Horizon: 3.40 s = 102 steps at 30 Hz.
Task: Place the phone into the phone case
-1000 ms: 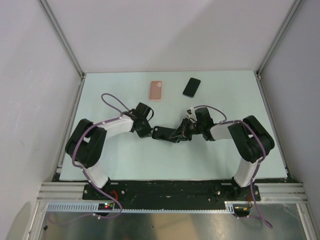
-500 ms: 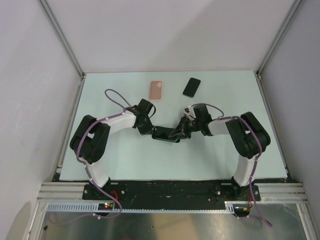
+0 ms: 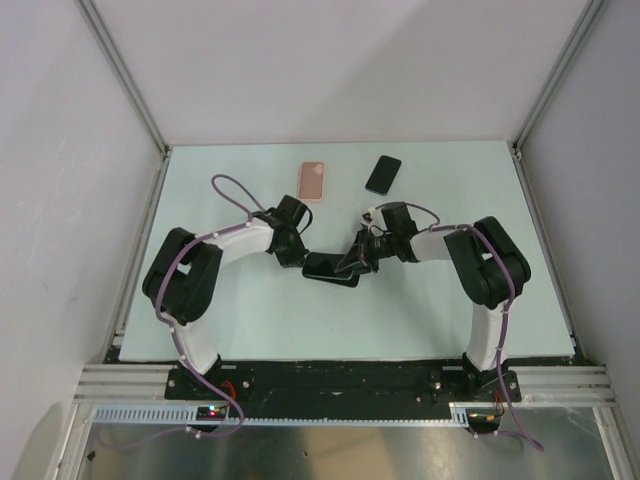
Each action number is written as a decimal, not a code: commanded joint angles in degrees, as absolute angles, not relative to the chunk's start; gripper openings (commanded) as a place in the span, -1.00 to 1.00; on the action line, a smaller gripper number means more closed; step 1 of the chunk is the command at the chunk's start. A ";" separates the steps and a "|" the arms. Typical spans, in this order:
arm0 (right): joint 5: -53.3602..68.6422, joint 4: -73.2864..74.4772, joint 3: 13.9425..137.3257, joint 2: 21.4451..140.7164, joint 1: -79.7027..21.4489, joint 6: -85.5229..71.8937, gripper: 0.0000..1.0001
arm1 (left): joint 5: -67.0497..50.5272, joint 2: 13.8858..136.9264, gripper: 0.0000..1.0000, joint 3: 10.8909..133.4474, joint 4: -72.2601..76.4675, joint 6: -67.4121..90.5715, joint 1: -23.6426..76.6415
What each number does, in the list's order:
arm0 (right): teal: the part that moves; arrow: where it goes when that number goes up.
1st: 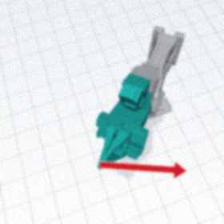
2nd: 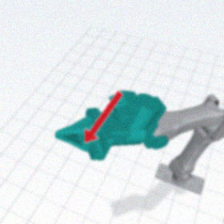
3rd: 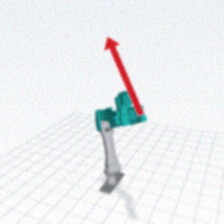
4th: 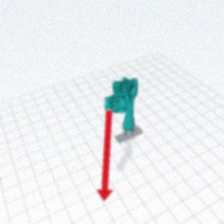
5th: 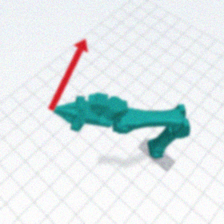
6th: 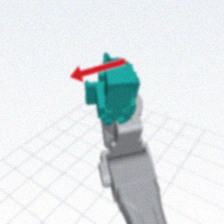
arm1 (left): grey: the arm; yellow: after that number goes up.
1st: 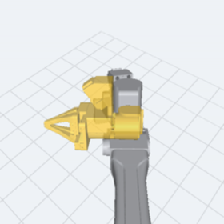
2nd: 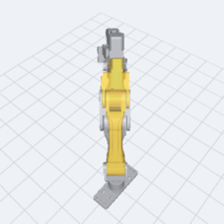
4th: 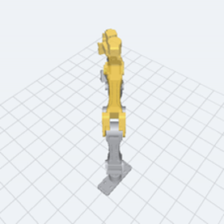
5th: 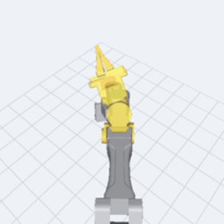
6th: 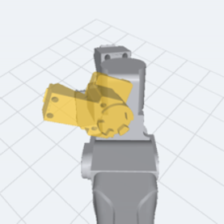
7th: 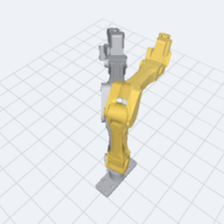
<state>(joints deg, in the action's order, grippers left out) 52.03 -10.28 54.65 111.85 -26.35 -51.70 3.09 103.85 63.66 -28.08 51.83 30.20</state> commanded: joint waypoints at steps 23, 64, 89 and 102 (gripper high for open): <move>41.29 10.42 62.15 114.47 -25.37 -39.41 -0.08 | -1.08 106.09 -1.00 66.76 -24.56 49.72 31.14; 17.27 22.70 58.39 96.35 -25.06 -34.82 -0.27 | -2.12 105.45 -0.99 66.58 -24.58 49.09 29.73; 11.43 19.94 58.70 99.56 -28.97 -36.58 -0.88 | -2.87 106.59 -0.99 67.32 -24.56 49.09 29.79; 3.80 24.30 61.39 102.45 -31.72 -34.62 -0.94 | -3.06 107.06 -0.99 67.50 -24.57 49.01 29.84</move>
<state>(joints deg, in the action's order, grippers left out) 9.39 23.27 60.49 100.66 -30.79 -35.92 -2.37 106.41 65.95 -25.39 49.47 29.91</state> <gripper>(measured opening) 0.037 0.004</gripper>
